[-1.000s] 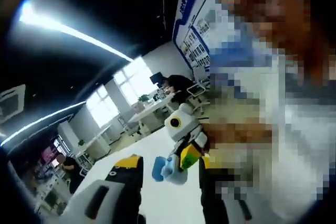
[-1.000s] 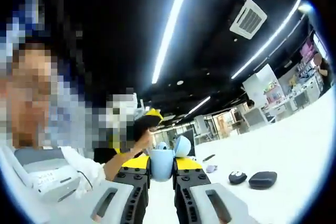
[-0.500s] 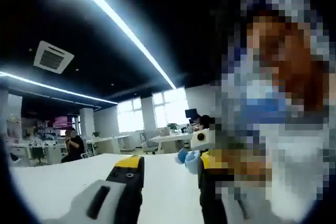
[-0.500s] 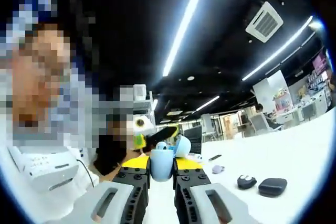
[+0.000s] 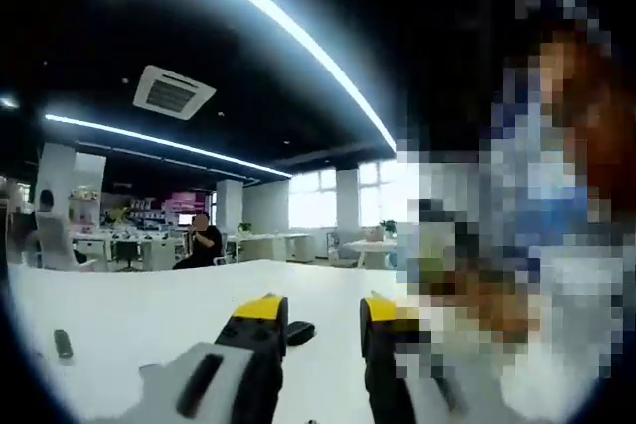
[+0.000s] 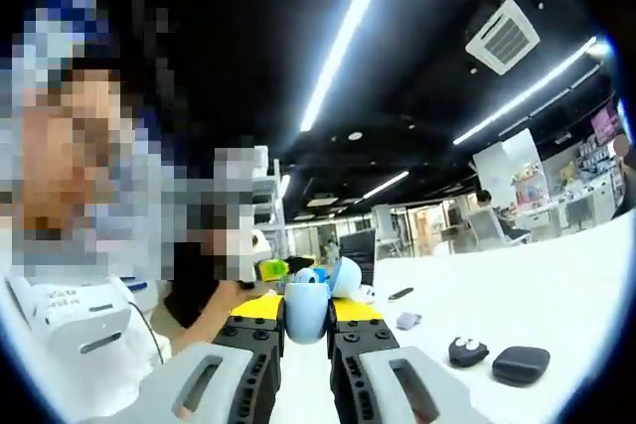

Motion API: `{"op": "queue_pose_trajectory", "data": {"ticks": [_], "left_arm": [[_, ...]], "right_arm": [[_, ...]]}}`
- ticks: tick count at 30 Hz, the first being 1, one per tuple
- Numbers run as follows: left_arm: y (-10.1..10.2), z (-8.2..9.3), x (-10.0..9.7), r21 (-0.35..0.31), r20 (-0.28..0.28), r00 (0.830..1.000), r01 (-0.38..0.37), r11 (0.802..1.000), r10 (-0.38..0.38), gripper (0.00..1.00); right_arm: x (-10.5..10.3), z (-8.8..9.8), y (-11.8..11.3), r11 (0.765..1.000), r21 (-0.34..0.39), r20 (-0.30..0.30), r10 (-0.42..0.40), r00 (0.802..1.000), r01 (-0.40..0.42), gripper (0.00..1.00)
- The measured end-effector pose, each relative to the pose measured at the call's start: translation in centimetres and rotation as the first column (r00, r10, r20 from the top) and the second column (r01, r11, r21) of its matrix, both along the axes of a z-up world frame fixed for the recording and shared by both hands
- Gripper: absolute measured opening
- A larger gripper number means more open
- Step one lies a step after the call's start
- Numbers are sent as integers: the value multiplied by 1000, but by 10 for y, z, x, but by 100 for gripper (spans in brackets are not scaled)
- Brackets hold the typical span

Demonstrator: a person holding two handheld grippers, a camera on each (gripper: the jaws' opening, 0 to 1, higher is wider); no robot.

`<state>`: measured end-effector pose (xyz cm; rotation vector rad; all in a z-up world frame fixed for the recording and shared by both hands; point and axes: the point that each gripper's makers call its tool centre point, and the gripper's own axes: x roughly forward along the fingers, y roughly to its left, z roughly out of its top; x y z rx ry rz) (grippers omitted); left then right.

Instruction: Pick up the earbuds from the table and place the earbuds into the earbud case

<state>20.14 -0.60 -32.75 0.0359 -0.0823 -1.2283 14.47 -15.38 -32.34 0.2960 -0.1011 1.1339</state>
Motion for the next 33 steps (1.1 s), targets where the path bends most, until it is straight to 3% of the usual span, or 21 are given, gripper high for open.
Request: {"op": "queue_pose_trajectory", "data": {"ticks": [5,10,12,14,21,22,23,25,26,27,29,30,33], "left_arm": [[-4,-22,12,135,30,999,-46,990,42,29],[6,-50,31,283,67,993,-114,952,99,29],[8,-61,27,333,71,995,-88,939,68,27],[9,-80,22,417,69,997,-61,907,35,27],[-4,-106,11,508,62,997,5,861,-42,27],[-9,-106,3,501,55,995,47,864,-87,28],[-15,-100,-5,465,46,992,86,881,-121,28],[-35,-77,-25,313,6,977,199,929,-211,28],[-45,-63,-39,221,-14,960,275,936,-279,27],[-53,-48,-52,131,-27,939,344,930,-344,26],[-66,-29,-72,-19,-91,888,451,892,-451,23],[-71,-25,-73,-60,-111,876,466,883,-469,22],[-82,-22,-65,-146,-177,875,430,891,-452,22]], "right_arm": [[0,-5,5,1000,-10,-7,11,1000,-11,15],[-2,-10,14,998,-62,5,16,1000,-16,15],[-5,-12,18,996,-78,9,32,999,-31,15],[-6,-18,22,994,-106,10,38,999,-36,15],[-7,-27,31,988,-140,1,57,998,-56,15],[-8,-27,33,989,-134,0,61,998,-61,15],[-9,-26,34,990,-127,2,68,998,-67,15],[-10,-25,38,990,-111,6,84,996,-83,15],[-11,-23,40,991,-94,13,94,995,-93,15],[-12,-21,42,992,-74,12,103,995,-102,15],[-12,-18,42,993,-48,20,108,994,-107,15],[-12,-17,42,993,-35,21,110,994,-110,15],[-16,-9,41,992,11,37,127,991,-127,15]]}}
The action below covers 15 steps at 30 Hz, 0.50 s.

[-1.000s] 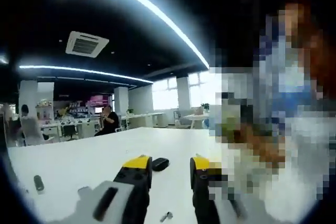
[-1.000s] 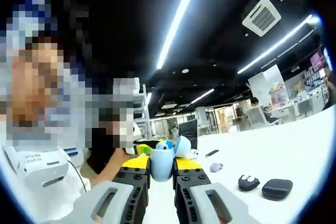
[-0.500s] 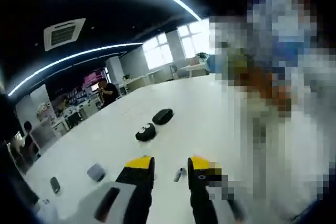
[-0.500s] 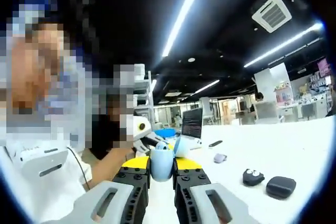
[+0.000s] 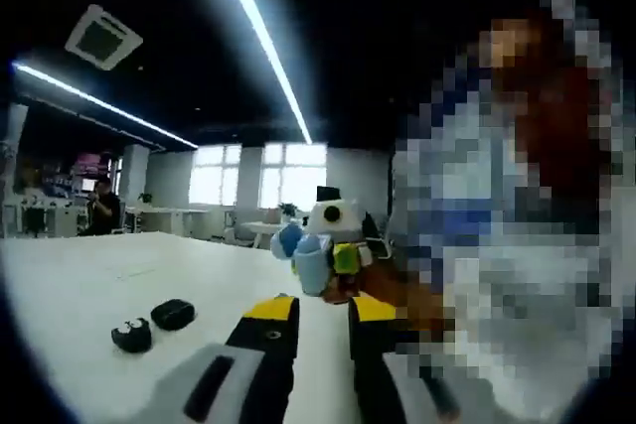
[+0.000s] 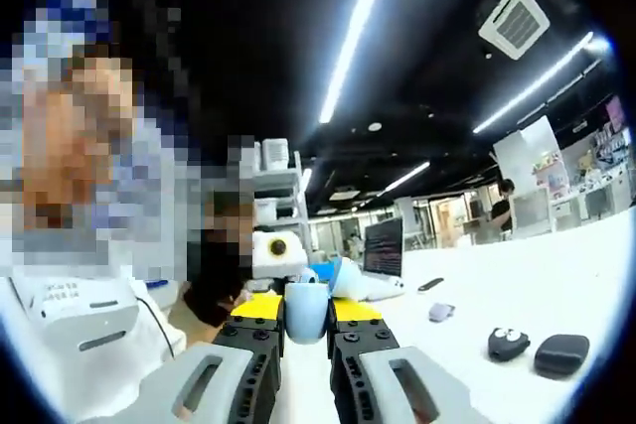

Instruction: Pick up the earbuds from the table and place the earbuds into the earbud case

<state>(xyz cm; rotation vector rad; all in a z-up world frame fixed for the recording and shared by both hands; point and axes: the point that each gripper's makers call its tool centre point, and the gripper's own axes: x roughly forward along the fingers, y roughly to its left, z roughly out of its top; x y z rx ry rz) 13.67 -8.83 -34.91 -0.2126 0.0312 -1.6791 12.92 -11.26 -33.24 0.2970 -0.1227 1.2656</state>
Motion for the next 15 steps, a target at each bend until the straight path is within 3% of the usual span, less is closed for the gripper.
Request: {"op": "queue_pose_trajectory", "data": {"ticks": [1,5,10,15], "left_arm": [[-4,0,2,-16,-36,999,-11,1000,10,22],[-11,7,-6,-77,-84,996,27,997,-33,22],[-21,-4,-1,-55,-97,995,-24,998,18,21],[-26,-7,1,-63,-101,995,-21,998,15,18]], "right_arm": [[-1,2,0,1000,10,1,5,1000,-5,15],[3,-1,3,1000,-5,5,-14,1000,14,15],[4,-1,5,999,-12,18,-33,999,33,15],[10,-8,8,1000,1,-45,-26,999,26,16]]}}
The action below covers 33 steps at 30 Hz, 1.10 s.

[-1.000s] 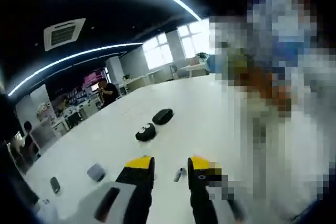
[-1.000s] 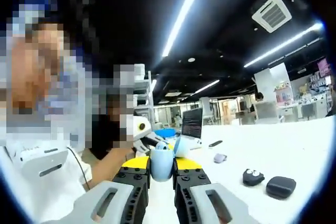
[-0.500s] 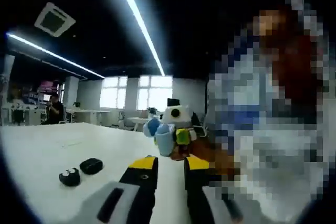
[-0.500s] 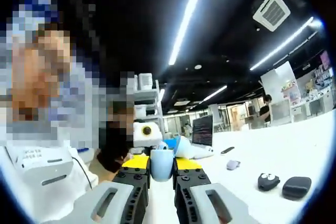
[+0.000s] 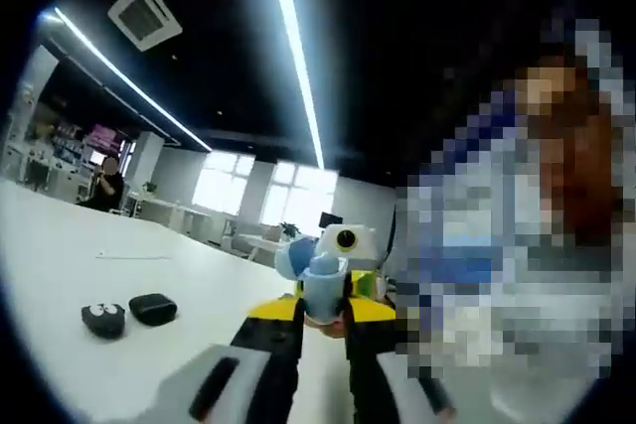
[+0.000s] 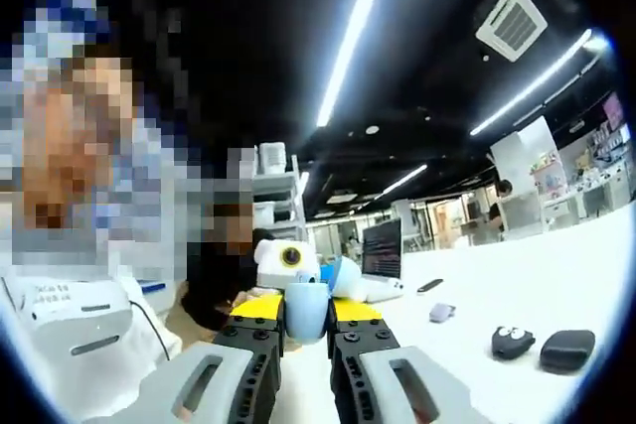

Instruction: Pick up the earbuds from the table and place the earbuds into the earbud case

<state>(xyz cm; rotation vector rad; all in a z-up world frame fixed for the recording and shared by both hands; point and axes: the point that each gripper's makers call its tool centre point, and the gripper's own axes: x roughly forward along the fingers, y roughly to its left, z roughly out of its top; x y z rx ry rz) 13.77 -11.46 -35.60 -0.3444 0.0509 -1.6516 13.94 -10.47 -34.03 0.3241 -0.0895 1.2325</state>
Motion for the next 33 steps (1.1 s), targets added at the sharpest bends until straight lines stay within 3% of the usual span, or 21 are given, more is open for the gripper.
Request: {"op": "queue_pose_trajectory", "data": {"ticks": [4,12,14,21,33], "left_arm": [[-2,-4,3,10,-39,999,14,1000,-13,17],[-1,-5,0,19,-10,1000,29,999,-28,16],[3,-6,4,28,-10,1000,25,999,-25,16],[4,-5,3,12,-33,999,40,999,-40,17],[1,-5,1,-4,-93,993,71,997,-71,18]], "right_arm": [[-1,-3,1,1000,-10,-19,-3,1000,3,16],[-10,-11,-1,994,-111,8,8,1000,-7,20],[-9,-14,-5,990,-139,14,-9,1000,11,17],[-7,-12,-12,996,-89,-87,14,996,-22,15],[-9,-14,-6,996,-82,-104,32,994,-41,14]]}}
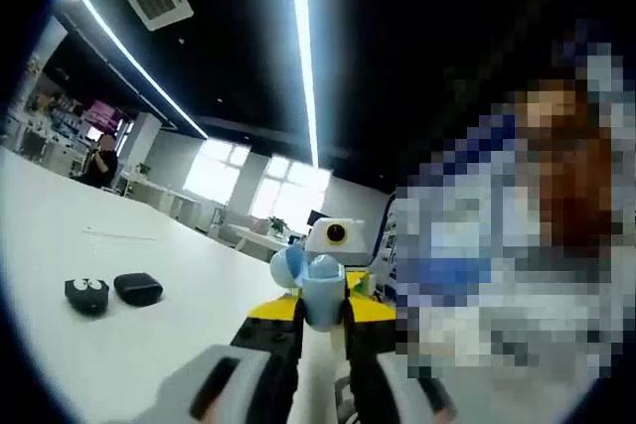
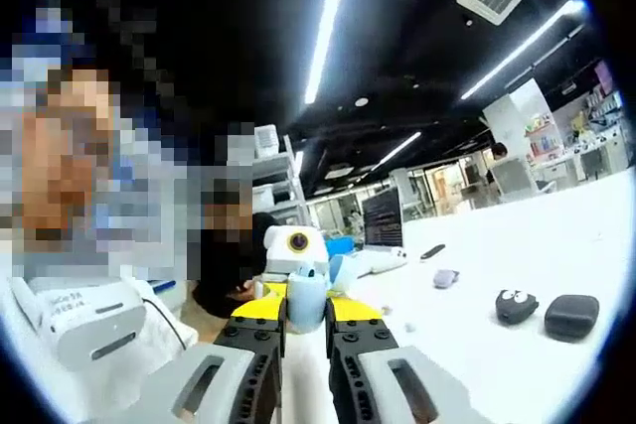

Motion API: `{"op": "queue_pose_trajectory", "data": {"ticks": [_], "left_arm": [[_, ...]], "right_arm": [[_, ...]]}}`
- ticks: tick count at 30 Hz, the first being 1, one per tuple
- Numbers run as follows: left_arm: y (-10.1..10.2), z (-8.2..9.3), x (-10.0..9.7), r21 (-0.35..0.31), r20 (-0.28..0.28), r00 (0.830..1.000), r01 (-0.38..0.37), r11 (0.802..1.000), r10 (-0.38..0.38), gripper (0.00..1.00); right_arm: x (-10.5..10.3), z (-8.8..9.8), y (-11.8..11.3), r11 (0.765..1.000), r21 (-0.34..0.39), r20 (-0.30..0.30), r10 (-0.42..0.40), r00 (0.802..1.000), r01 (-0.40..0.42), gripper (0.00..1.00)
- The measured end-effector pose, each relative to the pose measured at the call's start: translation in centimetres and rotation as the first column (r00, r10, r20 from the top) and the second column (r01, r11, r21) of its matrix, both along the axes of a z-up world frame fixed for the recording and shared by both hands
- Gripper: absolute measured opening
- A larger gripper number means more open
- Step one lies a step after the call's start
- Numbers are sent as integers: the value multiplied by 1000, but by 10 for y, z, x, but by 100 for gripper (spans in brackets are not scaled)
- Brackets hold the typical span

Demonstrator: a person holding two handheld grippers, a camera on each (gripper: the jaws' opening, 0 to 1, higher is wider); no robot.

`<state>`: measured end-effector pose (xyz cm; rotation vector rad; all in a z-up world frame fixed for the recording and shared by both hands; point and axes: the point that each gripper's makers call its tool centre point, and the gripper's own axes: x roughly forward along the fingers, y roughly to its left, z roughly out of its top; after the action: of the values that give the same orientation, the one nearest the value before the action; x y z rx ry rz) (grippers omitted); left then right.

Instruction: Pick up the earbuds from the table and place the earbuds into the earbud case

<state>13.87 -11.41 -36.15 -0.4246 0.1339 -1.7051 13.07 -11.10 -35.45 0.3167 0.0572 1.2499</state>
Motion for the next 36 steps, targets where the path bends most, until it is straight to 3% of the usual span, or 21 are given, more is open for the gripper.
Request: {"op": "queue_pose_trajectory", "data": {"ticks": [4,6,10,12,13,19,22,24,27,31,36], "left_arm": [[1,-1,0,2,-7,1000,4,1000,-4,17],[3,0,2,-3,-40,999,2,1000,-3,17],[7,1,1,-1,-41,999,13,1000,-13,16],[16,2,9,-9,-125,992,11,1000,-12,16],[20,2,13,-14,-134,991,3,1000,-5,16],[44,6,24,-50,-169,986,-20,999,11,17],[57,4,36,-6,-125,988,-87,996,86,17],[70,3,45,34,-52,985,-164,986,166,17],[99,10,61,72,98,947,-315,947,307,17],[126,28,61,21,156,922,-362,932,354,17],[142,31,59,23,218,896,-401,916,387,17]], "right_arm": [[1,-2,1,1000,3,-9,3,1000,-3,15],[0,-1,2,1000,16,1,-2,1000,2,15],[-2,-1,6,1000,8,28,-1,1000,1,16],[4,-9,5,1000,-20,16,-17,1000,18,22],[6,-12,4,999,-20,6,-25,1000,25,26],[14,-18,0,999,-15,-34,-51,998,51,25],[22,-26,2,996,-52,-36,-80,996,78,26],[28,-33,3,991,-89,-36,-104,994,100,26],[37,-42,10,981,-156,-25,-119,993,114,25],[46,-51,26,954,-276,26,-113,993,116,26],[59,-72,48,908,-411,55,-63,997,80,29]]}}
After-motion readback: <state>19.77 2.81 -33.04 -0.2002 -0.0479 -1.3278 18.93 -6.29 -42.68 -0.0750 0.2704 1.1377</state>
